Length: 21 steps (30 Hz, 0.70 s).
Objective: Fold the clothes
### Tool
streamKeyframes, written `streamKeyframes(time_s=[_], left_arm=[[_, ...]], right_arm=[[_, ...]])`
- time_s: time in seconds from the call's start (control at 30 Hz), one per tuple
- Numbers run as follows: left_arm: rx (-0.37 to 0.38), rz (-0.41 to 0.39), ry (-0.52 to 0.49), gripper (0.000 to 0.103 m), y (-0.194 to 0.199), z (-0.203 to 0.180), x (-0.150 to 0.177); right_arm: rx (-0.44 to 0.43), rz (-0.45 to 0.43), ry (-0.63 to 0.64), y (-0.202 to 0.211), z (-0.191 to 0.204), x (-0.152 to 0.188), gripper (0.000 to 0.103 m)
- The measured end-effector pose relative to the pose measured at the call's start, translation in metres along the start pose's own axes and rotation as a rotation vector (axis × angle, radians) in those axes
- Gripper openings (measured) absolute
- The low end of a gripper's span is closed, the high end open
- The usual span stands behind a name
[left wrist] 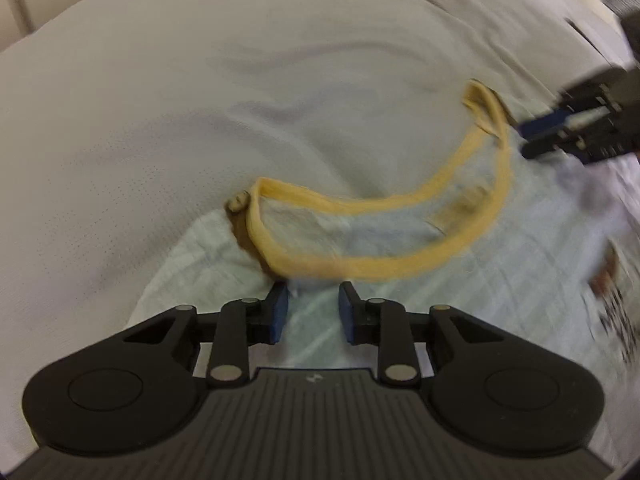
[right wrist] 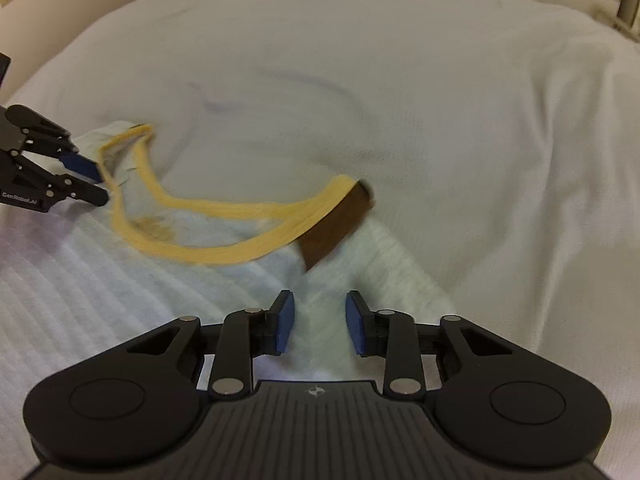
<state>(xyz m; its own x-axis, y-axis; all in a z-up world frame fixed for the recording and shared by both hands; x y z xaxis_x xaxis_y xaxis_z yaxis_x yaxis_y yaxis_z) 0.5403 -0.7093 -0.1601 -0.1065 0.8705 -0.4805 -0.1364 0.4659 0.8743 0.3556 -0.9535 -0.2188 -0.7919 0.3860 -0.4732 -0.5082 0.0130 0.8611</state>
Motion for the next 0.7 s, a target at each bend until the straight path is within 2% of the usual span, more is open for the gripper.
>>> streamKeyframes(time_s=[0.07,0.13,0.2,0.27,0.33,0.47,0.63,0.7], left_arm=[[-0.035,-0.016,0.088,0.021,-0.006,0.017,-0.006],[-0.039,-0.048,0.177,0.023,-0.002,0.031,-0.009],[-0.054,-0.072,0.208,0.025,0.009,0.038,-0.011],[-0.068,-0.083,0.209,0.025,0.022,0.039,-0.007],[-0.076,-0.087,0.215,0.025,0.034,0.035,-0.002],[-0.09,-0.061,0.253,0.025,0.051,0.019,0.023],[-0.079,-0.011,0.3,0.026,0.076,-0.019,0.06],[-0.051,0.016,0.299,0.026,0.083,-0.04,0.073]], right_arm=[[0.052,-0.07,-0.071,0.005,-0.013,-0.006,0.031],[0.038,-0.13,-0.173,0.029,-0.025,-0.005,0.031],[0.014,-0.182,-0.247,0.057,-0.035,0.004,0.033],[0.03,-0.15,-0.272,0.071,-0.043,0.034,0.037],[0.047,-0.121,-0.301,0.085,-0.051,0.063,0.037],[0.089,-0.116,-0.44,0.109,-0.072,0.105,0.034],[0.143,-0.109,-0.614,0.138,-0.098,0.157,0.046],[0.164,-0.106,-0.684,0.15,-0.108,0.178,0.056]])
Point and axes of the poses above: each gripper's, at about its wrist camera, not at the fingertips, and y roughly against the way its jaws point, z to its left, x to its underside, the point moved 3 cm from there along -y, roughly the way its jaws point, and after that the axes turned 14 degrees about -y, right-handed, at the moved point
